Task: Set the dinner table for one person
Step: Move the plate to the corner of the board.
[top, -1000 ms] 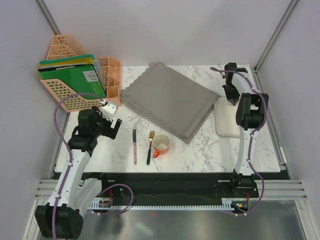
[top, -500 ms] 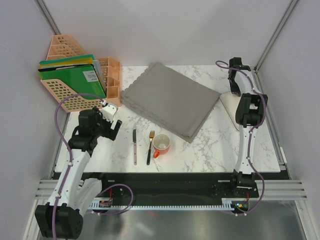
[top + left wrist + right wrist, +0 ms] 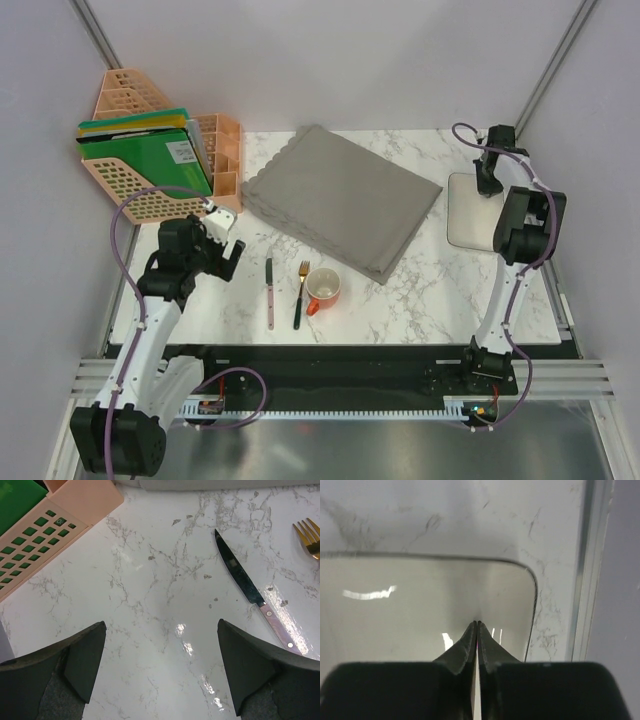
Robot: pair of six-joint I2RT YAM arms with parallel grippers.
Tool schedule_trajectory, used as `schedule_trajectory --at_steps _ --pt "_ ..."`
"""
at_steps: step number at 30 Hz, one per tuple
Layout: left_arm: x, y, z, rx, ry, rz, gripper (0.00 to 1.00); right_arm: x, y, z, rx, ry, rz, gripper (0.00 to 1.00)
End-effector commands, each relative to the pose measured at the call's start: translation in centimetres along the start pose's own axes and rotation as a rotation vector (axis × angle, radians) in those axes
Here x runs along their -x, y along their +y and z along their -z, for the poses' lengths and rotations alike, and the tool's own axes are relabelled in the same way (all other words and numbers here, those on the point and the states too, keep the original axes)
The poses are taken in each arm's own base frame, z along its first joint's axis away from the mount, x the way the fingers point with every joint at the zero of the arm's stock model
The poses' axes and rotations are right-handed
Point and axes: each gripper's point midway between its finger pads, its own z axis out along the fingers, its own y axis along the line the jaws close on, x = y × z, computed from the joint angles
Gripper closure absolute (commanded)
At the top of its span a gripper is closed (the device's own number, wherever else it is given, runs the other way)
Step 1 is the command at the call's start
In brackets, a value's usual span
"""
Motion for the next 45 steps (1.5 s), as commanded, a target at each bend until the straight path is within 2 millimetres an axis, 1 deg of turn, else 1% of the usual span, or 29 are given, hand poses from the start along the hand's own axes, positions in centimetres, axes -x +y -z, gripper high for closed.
schedule_trajectory --at_steps 1,2,3,4,5,6,7,8,10,11,12,13,15,16,22,23,24,25,26,29,34,36,37,39,40,41,42,43,45 --pt "0.9 0.1 0.3 0.008 -0.047 -0.003 0.00 -6.9 4.4 0.4 0.235 0.123 0.081 0.87" --pt "0.9 0.1 0.4 0.009 -0.053 -0.005 0.00 -8.5 4.7 0.8 0.252 0.140 0.098 0.76" --pt "0.9 0.0 0.4 0.007 -0.055 -0.004 0.00 -8.0 4.3 2.7 0.256 0.105 0.108 0.69" --pt "0.8 -0.1 0.4 0.002 -0.056 -0.004 0.00 -8.3 4.3 3.4 0.262 0.099 0.138 0.55" --pt "0.7 -0.2 0.4 0.001 -0.056 -0.002 0.00 -10.1 5.0 3.7 0.298 0.118 0.149 0.48" --pt "0.6 -0.3 0.4 -0.001 -0.057 0.001 0.00 -9.9 4.6 5.0 0.296 0.091 0.154 0.42" --pt "0.6 -0.3 0.4 0.003 -0.057 0.001 0.00 -10.3 4.7 5.4 0.300 0.093 0.169 0.39" --pt "0.3 -0.4 0.3 0.002 -0.052 0.003 0.00 -11.8 4.9 5.6 0.309 0.118 0.176 0.39" --pt "0.2 -0.3 0.5 0.010 -0.059 0.003 0.00 -12.2 4.7 6.5 0.307 0.110 0.191 0.38" --pt "0.0 -0.4 0.5 0.010 -0.057 0.000 0.00 -13.1 4.8 6.5 0.313 0.124 0.204 0.37" --pt "0.1 -0.4 0.5 0.012 -0.063 -0.001 0.00 -13.2 4.6 6.9 0.310 0.116 0.204 0.37" --pt "0.0 -0.4 0.6 0.013 -0.061 0.000 0.00 -13.4 4.6 7.0 0.313 0.115 0.201 0.44" --pt "0.0 -0.4 0.6 0.014 -0.060 -0.002 0.00 -13.9 4.7 6.9 0.319 0.115 0.197 0.88" --pt "-0.1 -0.4 0.6 0.016 -0.061 -0.002 0.00 -14.0 4.6 6.7 0.318 0.118 0.193 1.00" --pt "-0.3 -0.4 0.6 0.021 -0.056 0.002 0.00 -14.1 5.6 4.4 0.350 0.151 0.154 1.00" --pt "-0.5 -0.4 0.6 0.022 -0.052 -0.001 0.00 -13.7 5.6 4.1 0.350 0.149 0.147 1.00" --pt "-0.5 -0.3 0.6 0.027 -0.050 -0.004 0.00 -14.3 5.8 3.3 0.351 0.172 0.148 1.00" --pt "-0.6 -0.3 0.6 0.029 -0.048 -0.008 0.00 -14.4 5.9 2.8 0.350 0.181 0.147 1.00" --pt "-0.6 -0.2 0.7 0.031 -0.048 -0.013 0.00 -13.9 5.8 2.3 0.345 0.175 0.143 1.00" --pt "-0.9 -0.3 0.6 0.029 -0.037 -0.014 0.00 -14.4 6.2 0.2 0.345 0.207 0.132 1.00" --pt "-0.8 -0.4 0.6 0.023 -0.038 -0.007 0.00 -12.0 5.9 -0.8 0.339 0.172 0.103 1.00" --pt "-0.7 -0.5 0.5 0.013 -0.038 -0.002 0.00 -11.8 6.0 -1.5 0.339 0.180 0.105 1.00" --pt "-0.5 -0.6 0.5 0.008 -0.043 0.005 0.00 -10.8 5.6 -1.6 0.325 0.161 0.103 1.00" --pt "-0.5 -1.0 0.3 -0.016 -0.042 0.016 0.00 -10.4 5.5 -2.4 0.312 0.165 0.099 1.00" --pt "-0.6 -1.2 0.2 -0.025 -0.041 0.024 0.00 -8.9 5.2 -2.5 0.302 0.145 0.094 1.00" --pt "-0.5 -1.2 0.2 -0.026 -0.042 0.026 0.00 -9.2 5.4 -3.3 0.303 0.165 0.090 1.00" --pt "-0.6 -1.2 0.2 -0.024 -0.041 0.027 0.00 -8.8 5.4 -3.6 0.304 0.164 0.087 1.00" --pt "-0.6 -1.0 0.2 -0.018 -0.038 0.025 0.00 -7.4 5.0 -3.6 0.293 0.142 0.082 1.00" --pt "-0.7 -0.8 0.3 -0.004 -0.037 0.021 0.00 -7.2 5.0 -4.5 0.279 0.153 0.074 1.00"
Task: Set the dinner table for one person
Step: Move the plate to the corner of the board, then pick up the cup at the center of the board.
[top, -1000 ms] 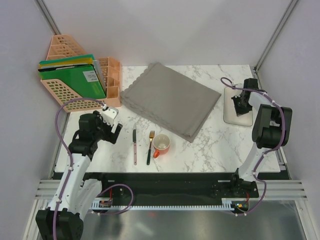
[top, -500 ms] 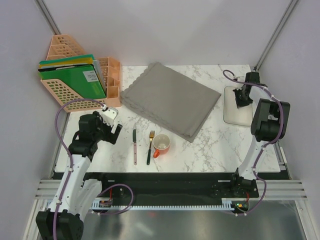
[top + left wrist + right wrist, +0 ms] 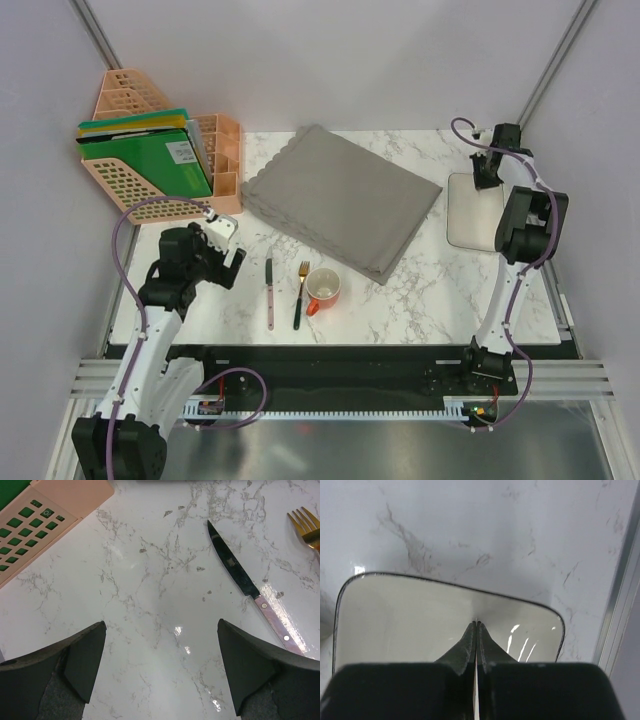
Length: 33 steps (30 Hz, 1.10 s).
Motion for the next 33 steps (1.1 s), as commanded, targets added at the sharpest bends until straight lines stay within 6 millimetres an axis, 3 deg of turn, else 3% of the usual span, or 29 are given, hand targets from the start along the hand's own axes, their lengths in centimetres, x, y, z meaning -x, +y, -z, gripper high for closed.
schedule_trajectory --at_steps 1,2,3,5,10,13,14,15,16,17,18,19,21,22,23,24,25,26,27,28,29,32,33 --pt "0.7 0.2 0.2 0.012 -0.028 0.017 0.00 -6.8 1.2 -4.5 0.028 0.233 -0.045 1.00" --pt "0.7 0.3 0.2 0.017 -0.029 0.015 0.00 -7.3 1.0 -5.4 0.011 0.251 -0.046 1.00" --pt "0.7 0.4 0.3 0.025 -0.027 0.012 0.00 -6.2 -0.1 -5.6 -0.035 0.234 -0.046 1.00" --pt "0.6 0.6 0.3 0.030 -0.020 0.010 0.00 -6.9 -0.5 -6.9 -0.060 0.265 -0.045 1.00" --pt "0.6 0.8 0.3 0.036 -0.004 0.012 0.00 -6.7 -1.5 -8.9 -0.108 0.266 -0.057 1.00" --pt "0.9 0.8 0.3 0.033 -0.007 0.018 0.00 -6.4 -1.4 -8.8 -0.105 0.249 -0.060 1.00" --pt "1.0 0.8 0.3 0.029 -0.010 0.019 0.00 -5.3 -1.3 -7.9 -0.093 0.216 -0.060 1.00" --pt "1.0 0.7 0.2 0.022 -0.009 0.021 0.00 -6.0 -0.8 -7.5 -0.075 0.228 -0.061 1.00" --pt "1.0 0.6 0.2 0.017 -0.009 0.025 0.00 -5.4 -0.7 -7.0 -0.067 0.201 -0.063 1.00" --pt "1.0 0.5 0.1 0.014 -0.011 0.026 0.00 -3.4 -0.7 -4.6 -0.055 0.142 -0.063 1.00" --pt "1.0 0.4 0.0 0.007 -0.014 0.026 0.00 -3.8 0.3 -3.8 -0.010 0.139 -0.064 1.00" --pt "1.0 0.4 0.0 0.005 -0.016 0.026 0.00 -1.3 0.4 -0.8 0.013 0.065 -0.066 1.00" --pt "1.0 0.1 -0.1 -0.007 -0.023 0.025 0.00 -1.1 2.0 1.8 0.096 0.032 -0.052 1.00" --pt "0.9 0.0 -0.1 -0.009 -0.029 0.020 0.00 0.8 2.1 5.3 0.106 -0.036 -0.039 1.00" --pt "1.0 0.0 -0.1 -0.010 -0.036 0.018 0.00 1.1 2.5 6.9 0.124 -0.056 -0.027 0.95" --pt "1.0 -0.1 -0.1 -0.012 -0.041 0.012 0.00 0.6 3.5 8.1 0.175 -0.066 -0.005 0.82" --pt "1.2 -0.1 0.0 -0.009 -0.052 0.007 0.00 1.4 3.8 11.3 0.186 -0.110 0.013 0.68" --pt "1.2 -0.1 0.1 -0.010 -0.056 0.003 0.00 1.2 4.3 12.7 0.208 -0.114 0.026 0.44" --pt "1.2 -0.1 0.1 -0.007 -0.056 0.002 0.00 0.5 4.8 13.8 0.231 -0.103 0.054 0.39" --pt "1.1 -0.1 0.2 -0.005 -0.054 -0.002 0.00 -0.4 5.8 16.4 0.276 -0.088 0.068 0.30" --pt "1.0 -0.1 0.3 -0.005 -0.054 -0.006 0.00 -1.2 6.3 17.5 0.301 -0.071 0.091 0.15" --pt "0.9 -0.1 0.8 0.006 -0.061 -0.022 0.00 -5.6 8.3 21.7 0.407 0.026 0.192 0.15" --pt "0.8 -0.1 0.9 0.008 -0.061 -0.029 0.00 -8.5 9.6 23.2 0.480 0.115 0.204 0.15"
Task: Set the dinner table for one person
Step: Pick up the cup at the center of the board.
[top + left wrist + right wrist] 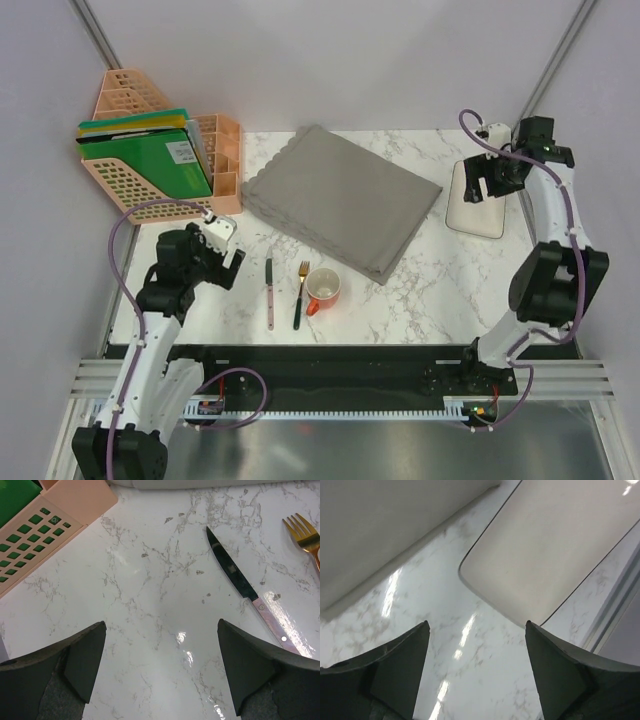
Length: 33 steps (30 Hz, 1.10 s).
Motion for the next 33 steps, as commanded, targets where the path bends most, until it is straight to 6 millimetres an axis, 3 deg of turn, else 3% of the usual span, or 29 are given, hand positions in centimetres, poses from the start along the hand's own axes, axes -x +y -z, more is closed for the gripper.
schedule_trajectory --at_steps 1,4,6,9,11,14,17,20,26,29,33 --pt "0.3 0.0 0.5 0.005 -0.033 -0.027 0.00 -7.1 7.1 5.4 0.294 0.180 0.149 0.15" --pt "0.0 -0.3 0.5 -0.004 -0.027 -0.030 0.00 -11.2 10.1 8.3 0.409 0.280 0.199 0.20" --pt "-0.4 -0.6 0.2 -0.023 -0.016 -0.025 0.00 -13.0 11.5 8.9 0.450 0.309 0.242 0.28" --pt "-0.6 -1.1 -0.2 -0.052 -0.002 -0.012 0.00 -14.2 13.9 9.6 0.485 0.301 0.326 0.28" --pt "-0.7 -1.2 -0.4 -0.061 0.007 -0.005 0.00 -14.0 15.5 9.6 0.492 0.286 0.339 0.30" --pt "-0.6 -1.2 -0.5 -0.067 0.009 0.003 0.00 -13.1 19.6 8.8 0.550 0.260 0.400 0.34" --pt "-0.3 -1.0 -0.4 -0.058 0.000 0.003 0.00 -11.5 21.8 7.5 0.558 0.228 0.432 0.35" --pt "-0.2 -0.7 -0.2 -0.044 0.007 0.000 0.00 -10.6 25.5 5.9 0.577 0.236 0.484 0.37" --pt "0.1 -0.5 0.2 -0.031 0.000 -0.008 0.00 -7.8 30.1 2.3 0.593 0.199 0.473 0.42" --pt "-0.1 -0.6 0.0 -0.037 0.007 -0.006 0.00 -7.0 32.5 1.1 0.610 0.203 0.480 0.42" --pt "-0.4 -0.8 -0.3 -0.049 0.021 0.001 0.00 -6.8 34.1 -0.9 0.585 0.245 0.522 0.44"
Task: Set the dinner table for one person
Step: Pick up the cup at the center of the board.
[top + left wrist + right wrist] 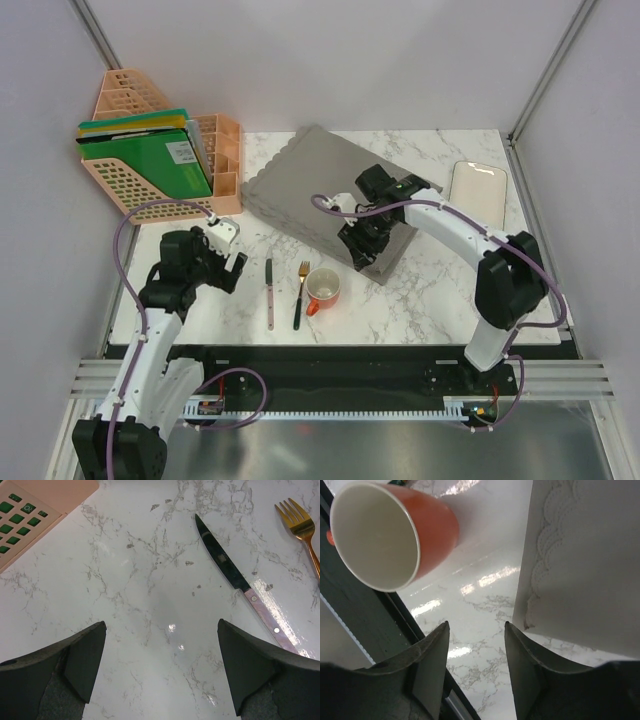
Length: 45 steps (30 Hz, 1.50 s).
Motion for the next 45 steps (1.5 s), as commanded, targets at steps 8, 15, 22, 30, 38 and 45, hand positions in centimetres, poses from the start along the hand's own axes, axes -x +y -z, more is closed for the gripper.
schedule_trajectory --at_steps 8,15,22,30,38,45 --pt "0.2 0.1 -0.3 0.001 -0.012 -0.006 0.00 6.2 0.9 -0.7 0.004 -0.085 0.045 0.47" --pt "0.0 0.3 -0.3 0.012 -0.007 -0.013 0.00 6.0 3.4 -1.4 0.069 -0.062 0.095 0.46" --pt "-0.2 0.4 -0.5 0.016 0.000 -0.012 0.00 3.8 5.5 -2.6 0.107 -0.011 0.132 0.46" --pt "-0.3 0.5 -0.5 0.025 -0.006 -0.019 0.00 1.9 4.8 -6.0 0.103 0.073 0.121 0.46" --pt "-1.0 0.8 -0.2 0.055 0.003 -0.048 0.00 1.6 5.1 -9.9 0.124 0.152 0.141 0.49" --pt "-1.7 1.0 -0.1 0.076 0.013 -0.063 0.00 2.1 5.5 -11.6 0.125 0.183 0.147 1.00"
